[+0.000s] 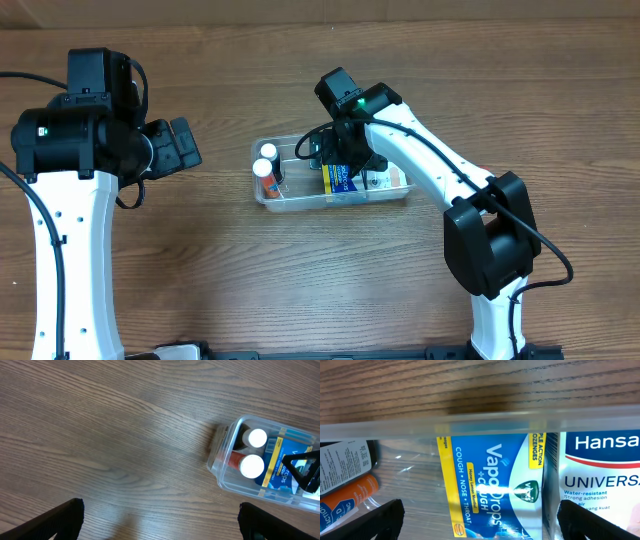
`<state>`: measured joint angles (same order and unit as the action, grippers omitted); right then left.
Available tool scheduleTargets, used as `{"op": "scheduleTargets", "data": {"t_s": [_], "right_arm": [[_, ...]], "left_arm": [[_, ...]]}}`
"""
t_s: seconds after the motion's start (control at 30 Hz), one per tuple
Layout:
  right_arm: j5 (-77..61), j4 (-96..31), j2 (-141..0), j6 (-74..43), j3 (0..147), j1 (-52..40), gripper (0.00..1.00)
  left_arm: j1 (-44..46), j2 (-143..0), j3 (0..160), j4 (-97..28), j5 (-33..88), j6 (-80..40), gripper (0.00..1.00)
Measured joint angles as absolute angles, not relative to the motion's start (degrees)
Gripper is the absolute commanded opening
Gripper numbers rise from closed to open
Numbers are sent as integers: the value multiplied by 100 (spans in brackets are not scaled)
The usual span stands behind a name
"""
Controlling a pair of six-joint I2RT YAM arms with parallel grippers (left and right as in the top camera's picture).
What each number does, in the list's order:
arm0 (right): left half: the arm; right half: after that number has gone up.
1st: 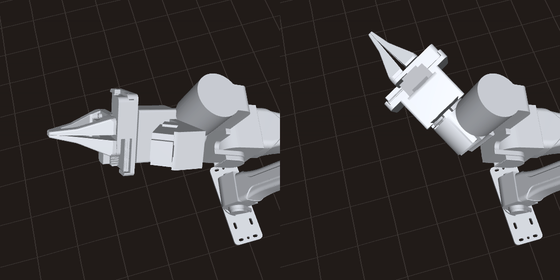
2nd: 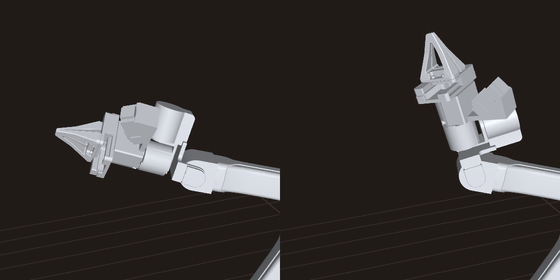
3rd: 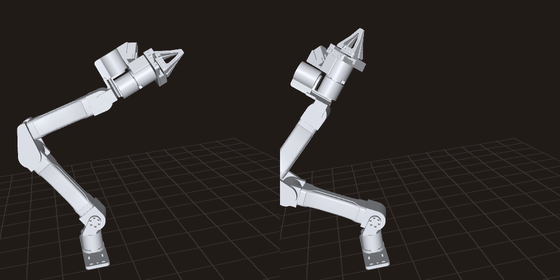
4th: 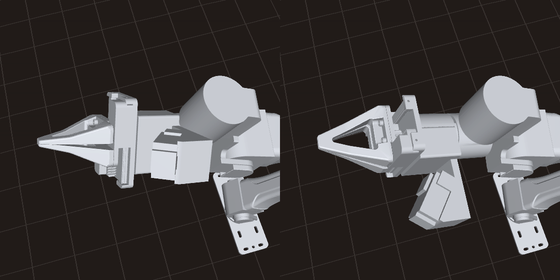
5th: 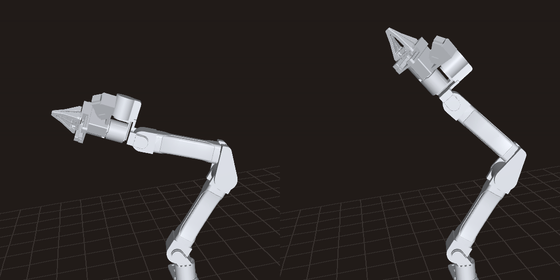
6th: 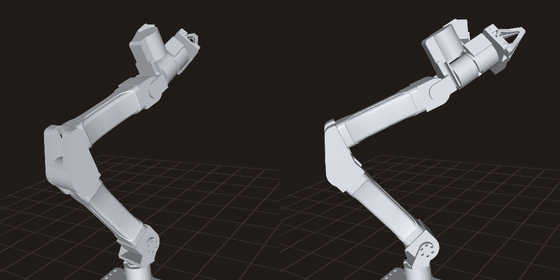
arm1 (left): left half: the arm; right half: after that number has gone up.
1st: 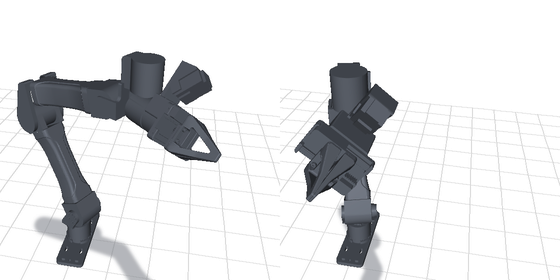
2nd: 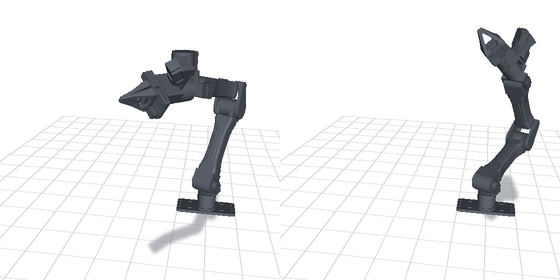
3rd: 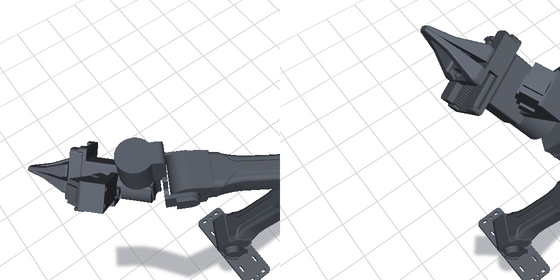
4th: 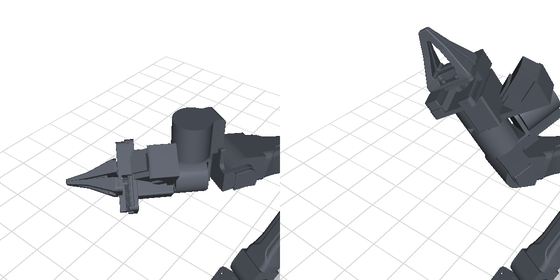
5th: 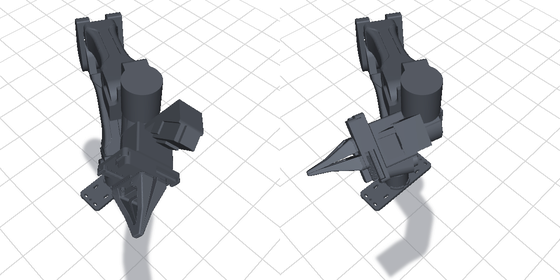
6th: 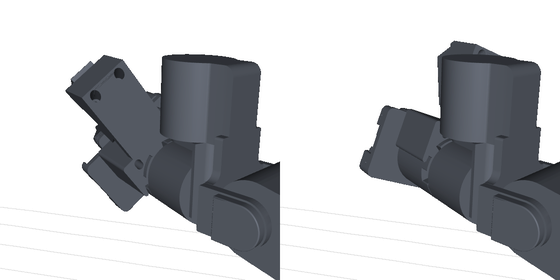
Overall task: Pack container
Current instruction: 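Insert VapoDrops box upright beside the Hansaplast box and release, then grasp the red medicine box with the right gripper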
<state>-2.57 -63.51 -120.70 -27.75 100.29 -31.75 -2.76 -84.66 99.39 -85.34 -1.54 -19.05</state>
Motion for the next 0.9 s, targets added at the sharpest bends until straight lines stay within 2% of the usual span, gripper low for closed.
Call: {"op": "scheduleTargets", "data": {"t_s": [0.17, 0.27, 0.3, 0.4, 0.47, 0.57, 0.73, 0.9], "right_arm": [[331, -6897, -11959, -2766, 10348, -3175, 100], [1100, -7422, -10973, -2718, 11172, -2934, 100], [1205, -7548, -10556, -2698, 11358, -2668, 100], [1337, -8283, -9708, -2545, 11603, -978, 100], [1162, -8232, -9929, -2381, 11205, -338, 100], [681, -7522, -10549, -1957, 9780, 198, 100], [362, -6326, -10742, -1538, 7955, 255, 100], [316, -5511, -10744, -1229, 7046, 259, 100]], "left_arm": [[-276, -8466, 9939, -8547, -154, -1905, 100], [-276, -8466, 9939, -8565, -154, -1905, 100], [-276, -8466, 9939, -8573, -154, -1905, 100], [-276, -8466, 9939, -8576, -154, -1905, 100], [-276, -8466, 9939, -8573, -154, -1905, 100], [-276, -8466, 9939, -8576, -152, -1905, 100], [-276, -8466, 9939, -8573, -154, -1905, 100], [-276, -8466, 9939, -8573, -154, -1905, 100]]}}
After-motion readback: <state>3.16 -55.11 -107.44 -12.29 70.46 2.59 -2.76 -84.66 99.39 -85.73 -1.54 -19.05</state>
